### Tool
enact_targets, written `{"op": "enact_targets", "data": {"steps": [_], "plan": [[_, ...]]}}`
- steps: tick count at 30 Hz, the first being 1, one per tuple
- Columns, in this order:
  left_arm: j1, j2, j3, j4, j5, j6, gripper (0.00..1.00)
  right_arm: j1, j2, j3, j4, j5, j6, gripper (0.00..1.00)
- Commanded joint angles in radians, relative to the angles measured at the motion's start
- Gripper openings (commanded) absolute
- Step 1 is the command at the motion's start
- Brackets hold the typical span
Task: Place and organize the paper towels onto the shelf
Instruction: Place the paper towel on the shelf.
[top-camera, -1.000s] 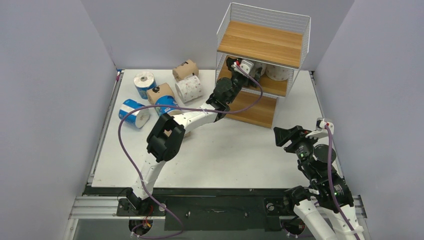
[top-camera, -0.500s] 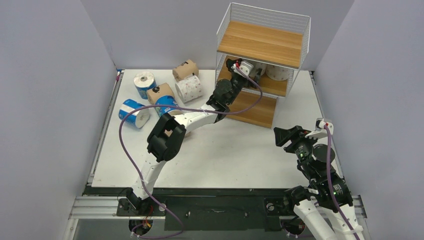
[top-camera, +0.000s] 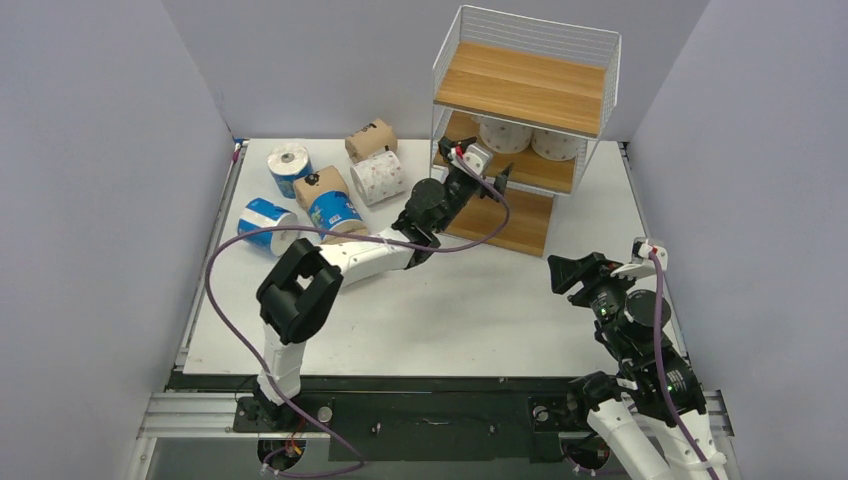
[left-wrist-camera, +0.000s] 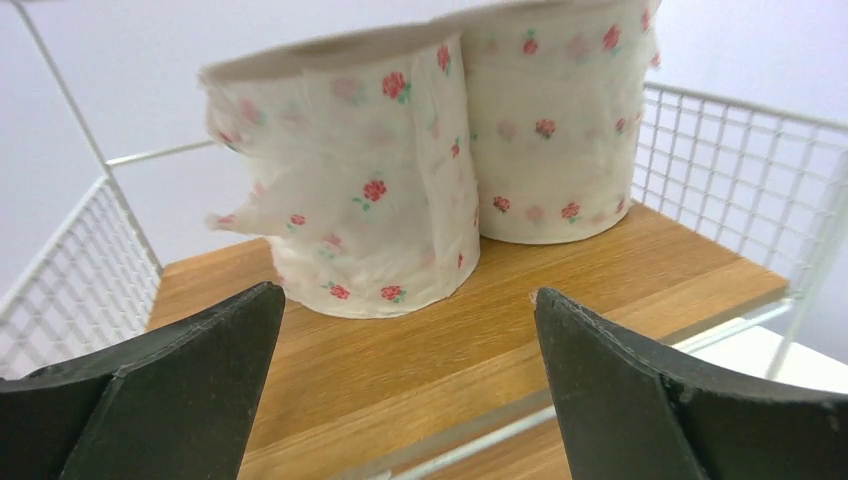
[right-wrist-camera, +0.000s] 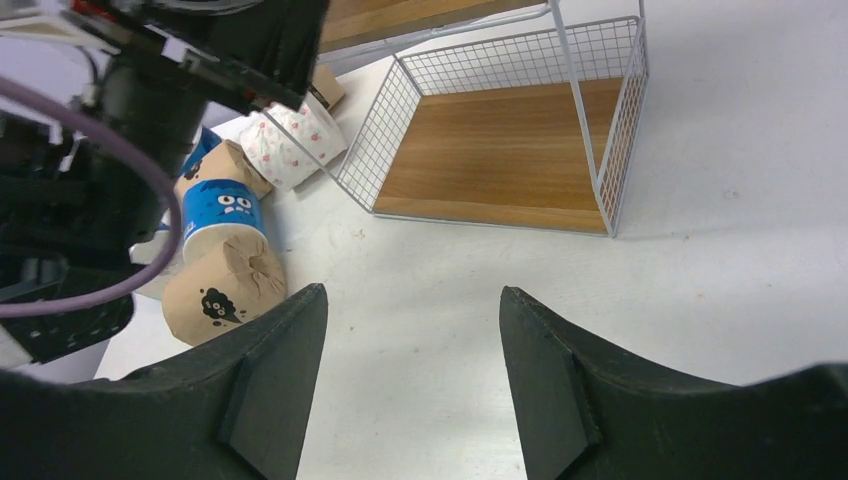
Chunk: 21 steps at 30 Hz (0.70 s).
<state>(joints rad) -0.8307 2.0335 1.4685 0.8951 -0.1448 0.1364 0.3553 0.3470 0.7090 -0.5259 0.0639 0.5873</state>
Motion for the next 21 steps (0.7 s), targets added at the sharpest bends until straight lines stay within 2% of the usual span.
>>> {"op": "enact_targets", "data": {"steps": [1,6,10,12,15,18,21], "plan": [[-0.02,-0.21,-0.124,0.114,0.015,0.003,0.96,0.007,-0.019,-0.008,0.026,0.007,-0.001,0.59],[-0.088,-0.432,-0.322,0.106,-0.097,0.069,0.96,0.008,-0.026,-0.014,0.029,0.004,0.004,0.6],[-0.112,-0.631,-0.462,-0.007,-0.306,0.082,0.96,0.009,-0.011,-0.018,0.044,-0.033,0.018,0.63],[-0.106,-0.743,-0.501,-0.142,-0.422,-0.011,0.96,0.012,0.009,-0.028,0.055,-0.051,0.025,0.64],[-0.093,-0.886,-0.534,-0.436,-0.573,-0.214,0.96,0.026,0.053,-0.046,0.068,-0.056,0.036,0.65],[-0.079,-1.038,-0.564,-0.672,-0.643,-0.359,0.96,0.066,0.087,-0.071,0.101,-0.041,0.053,0.65],[-0.073,-1.146,-0.597,-0.927,-0.696,-0.515,0.96,0.183,0.132,-0.083,0.119,0.036,0.059,0.65]]}}
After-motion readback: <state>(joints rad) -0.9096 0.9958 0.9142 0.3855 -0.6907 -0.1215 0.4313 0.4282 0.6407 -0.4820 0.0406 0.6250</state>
